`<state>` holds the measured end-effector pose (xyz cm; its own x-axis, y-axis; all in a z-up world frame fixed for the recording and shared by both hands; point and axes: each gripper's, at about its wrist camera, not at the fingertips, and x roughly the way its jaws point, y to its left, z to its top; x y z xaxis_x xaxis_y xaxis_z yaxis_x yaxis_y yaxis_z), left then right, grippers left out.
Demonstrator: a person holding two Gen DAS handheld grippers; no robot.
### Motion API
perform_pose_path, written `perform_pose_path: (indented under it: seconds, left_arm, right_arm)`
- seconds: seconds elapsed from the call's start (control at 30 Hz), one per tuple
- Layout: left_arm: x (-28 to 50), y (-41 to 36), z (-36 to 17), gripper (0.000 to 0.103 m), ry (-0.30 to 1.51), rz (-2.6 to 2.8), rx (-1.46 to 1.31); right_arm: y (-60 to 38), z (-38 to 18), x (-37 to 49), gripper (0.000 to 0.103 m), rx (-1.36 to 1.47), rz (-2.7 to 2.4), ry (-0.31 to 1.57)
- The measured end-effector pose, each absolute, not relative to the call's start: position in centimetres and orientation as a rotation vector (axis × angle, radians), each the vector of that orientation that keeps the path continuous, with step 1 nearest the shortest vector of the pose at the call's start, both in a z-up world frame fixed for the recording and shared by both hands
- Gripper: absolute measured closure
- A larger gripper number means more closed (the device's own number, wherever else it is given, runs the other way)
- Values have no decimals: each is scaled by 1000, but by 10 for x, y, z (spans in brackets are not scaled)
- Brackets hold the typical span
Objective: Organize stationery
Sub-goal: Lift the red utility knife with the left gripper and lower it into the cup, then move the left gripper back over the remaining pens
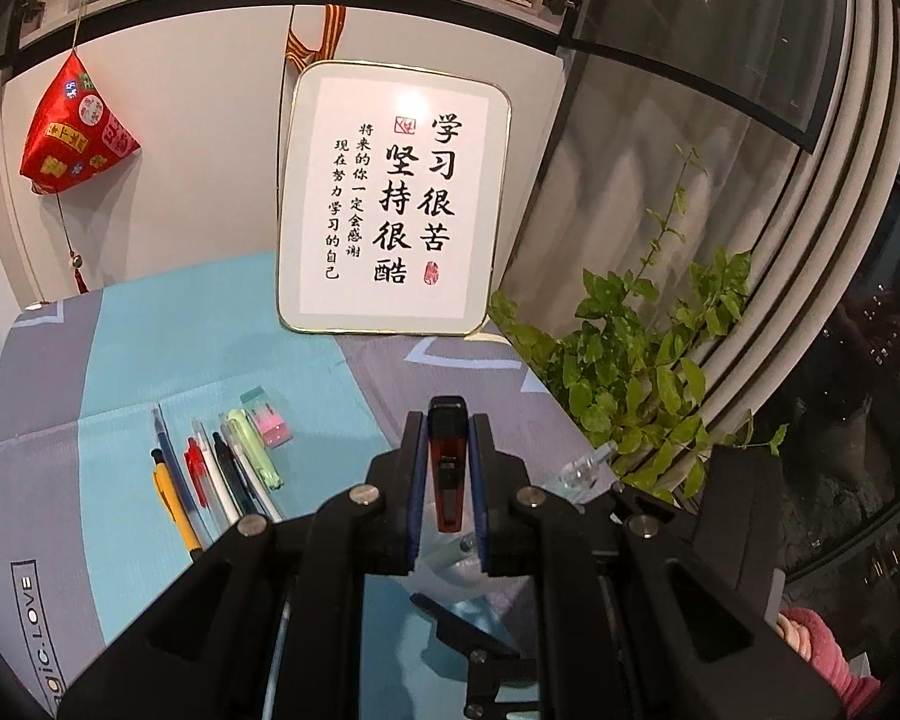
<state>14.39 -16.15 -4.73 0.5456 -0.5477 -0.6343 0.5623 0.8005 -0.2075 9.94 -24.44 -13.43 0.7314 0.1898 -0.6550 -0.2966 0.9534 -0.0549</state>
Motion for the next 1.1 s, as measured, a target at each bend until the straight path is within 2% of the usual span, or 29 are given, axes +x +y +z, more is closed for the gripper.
perform_pose_path:
  seconds: [0.67,1.1]
  left_arm:
    - [136,-124,-31,91,736,-676,-46]
    - [141,-118,-42,90,730,-567,16]
  right_arm:
    - [-244,-136,100,34,-163,266,704]
    - [-245,-136,101,33,-165,264,705]
